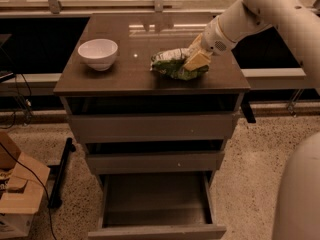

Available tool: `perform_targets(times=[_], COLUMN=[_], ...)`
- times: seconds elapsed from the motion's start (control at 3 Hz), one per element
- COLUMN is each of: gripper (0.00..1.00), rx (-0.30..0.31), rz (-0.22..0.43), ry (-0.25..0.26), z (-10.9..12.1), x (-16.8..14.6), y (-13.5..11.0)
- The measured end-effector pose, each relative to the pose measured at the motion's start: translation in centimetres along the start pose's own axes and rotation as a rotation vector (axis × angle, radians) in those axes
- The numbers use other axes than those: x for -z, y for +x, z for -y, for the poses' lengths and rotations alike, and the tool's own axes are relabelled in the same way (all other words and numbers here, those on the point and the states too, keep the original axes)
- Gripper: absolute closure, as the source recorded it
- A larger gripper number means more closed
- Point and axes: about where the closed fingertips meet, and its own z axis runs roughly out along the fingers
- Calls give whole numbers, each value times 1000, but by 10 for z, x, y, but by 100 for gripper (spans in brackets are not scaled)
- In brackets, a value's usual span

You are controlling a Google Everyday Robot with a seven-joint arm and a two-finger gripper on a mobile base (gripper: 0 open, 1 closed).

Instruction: Place green jalapeno chip bag into bottom drawer

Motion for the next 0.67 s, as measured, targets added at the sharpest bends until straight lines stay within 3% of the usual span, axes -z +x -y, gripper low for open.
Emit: perform_targets(times=[0.33, 0.67], gripper=[89, 100], rx=[44, 105], rz=[29, 96], ry=[-7, -70], z=[-31, -82], x=[22, 53], y=[-30, -45])
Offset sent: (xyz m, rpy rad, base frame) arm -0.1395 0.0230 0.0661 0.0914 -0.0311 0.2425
